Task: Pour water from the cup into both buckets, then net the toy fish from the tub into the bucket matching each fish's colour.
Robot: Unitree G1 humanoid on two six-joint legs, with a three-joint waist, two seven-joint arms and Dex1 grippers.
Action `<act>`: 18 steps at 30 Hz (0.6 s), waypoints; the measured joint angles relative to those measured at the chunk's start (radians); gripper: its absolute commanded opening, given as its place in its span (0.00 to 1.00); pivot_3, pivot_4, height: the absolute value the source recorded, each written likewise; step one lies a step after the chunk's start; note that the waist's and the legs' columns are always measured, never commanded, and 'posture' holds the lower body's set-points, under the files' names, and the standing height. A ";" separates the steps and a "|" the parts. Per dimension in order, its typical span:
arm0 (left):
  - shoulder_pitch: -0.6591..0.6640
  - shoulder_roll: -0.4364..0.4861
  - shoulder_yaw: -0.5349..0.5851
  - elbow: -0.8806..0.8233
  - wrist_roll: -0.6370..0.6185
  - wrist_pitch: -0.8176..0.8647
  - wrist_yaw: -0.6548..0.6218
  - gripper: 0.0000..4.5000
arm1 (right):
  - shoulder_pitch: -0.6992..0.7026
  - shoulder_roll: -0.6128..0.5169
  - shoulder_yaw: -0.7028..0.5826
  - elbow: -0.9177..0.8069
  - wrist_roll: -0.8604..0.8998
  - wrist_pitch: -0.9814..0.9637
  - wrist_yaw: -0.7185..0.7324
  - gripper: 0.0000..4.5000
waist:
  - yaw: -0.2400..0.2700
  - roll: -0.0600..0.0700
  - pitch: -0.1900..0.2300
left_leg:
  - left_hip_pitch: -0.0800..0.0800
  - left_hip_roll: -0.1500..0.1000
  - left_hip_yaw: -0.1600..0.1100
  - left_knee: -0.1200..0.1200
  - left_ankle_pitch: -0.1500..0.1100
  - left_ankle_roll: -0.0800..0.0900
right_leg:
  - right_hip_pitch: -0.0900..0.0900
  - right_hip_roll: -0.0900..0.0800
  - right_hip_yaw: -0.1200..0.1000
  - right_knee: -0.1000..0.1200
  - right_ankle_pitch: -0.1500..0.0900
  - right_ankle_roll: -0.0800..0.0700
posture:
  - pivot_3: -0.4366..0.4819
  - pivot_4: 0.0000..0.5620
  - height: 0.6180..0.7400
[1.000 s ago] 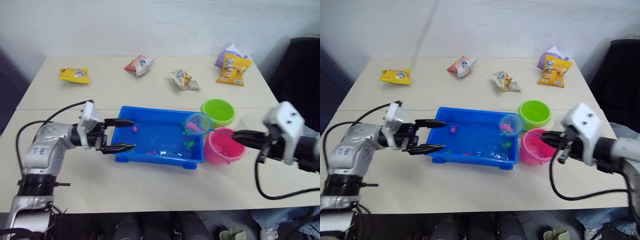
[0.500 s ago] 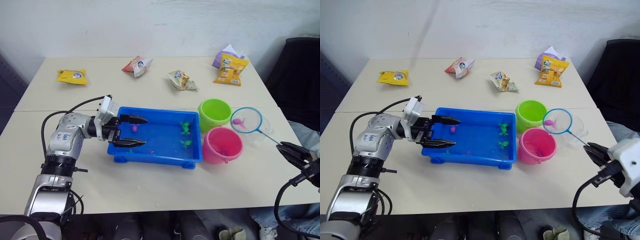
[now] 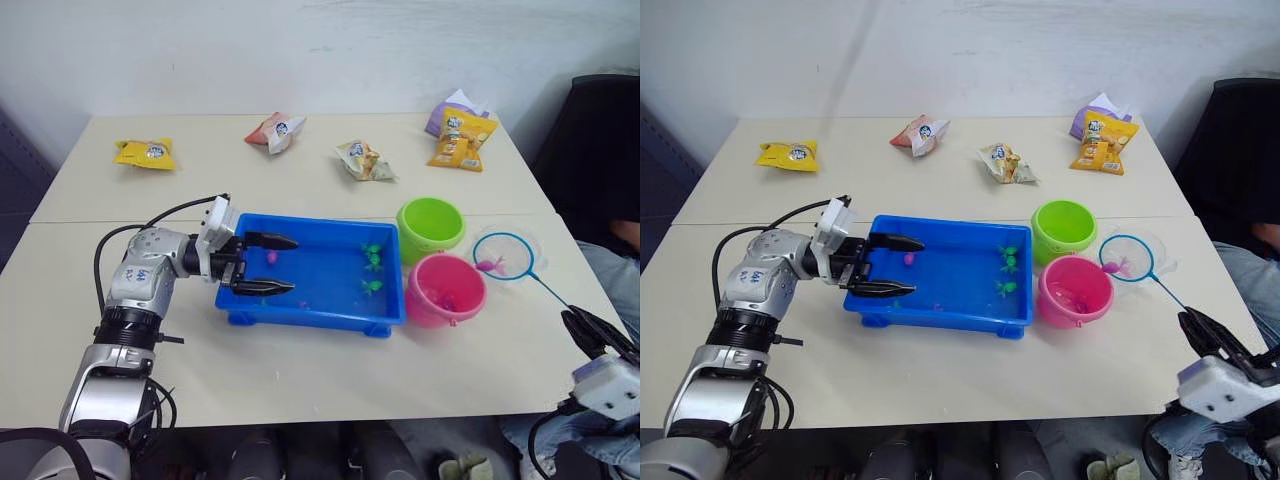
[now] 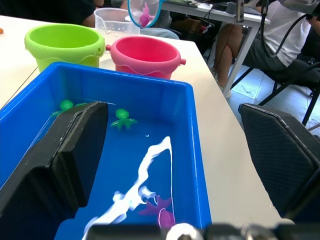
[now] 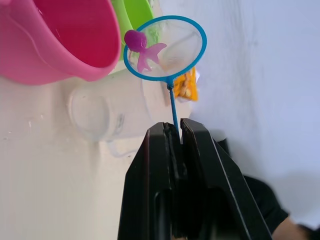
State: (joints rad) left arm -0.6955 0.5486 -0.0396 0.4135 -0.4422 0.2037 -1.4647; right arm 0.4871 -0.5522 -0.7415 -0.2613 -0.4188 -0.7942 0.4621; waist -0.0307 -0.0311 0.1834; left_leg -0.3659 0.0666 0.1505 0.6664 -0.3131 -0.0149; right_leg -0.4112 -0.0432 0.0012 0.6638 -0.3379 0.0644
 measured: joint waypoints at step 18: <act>0.085 0.094 0.084 0.003 0.008 -0.098 0.023 1.00 | -0.093 -0.200 0.285 -0.211 0.441 0.422 0.006 0.00 | -0.016 0.001 0.000 | 0.006 0.003 -0.002 -0.001 0.000 0.000 | 0.002 0.000 0.006 0.004 0.000 -0.001 | 0.48 0.27 0.99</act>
State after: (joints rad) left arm -0.6106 0.6422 0.0442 0.4165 -0.4343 0.1056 -1.4420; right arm 0.3937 -0.7518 -0.4562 -0.4723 0.0225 -0.3726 0.4677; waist -0.0472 -0.0302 0.1838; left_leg -0.3595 0.0692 0.1488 0.6656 -0.3130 -0.0154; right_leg -0.4091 -0.0434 0.0074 0.6681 -0.3379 0.0638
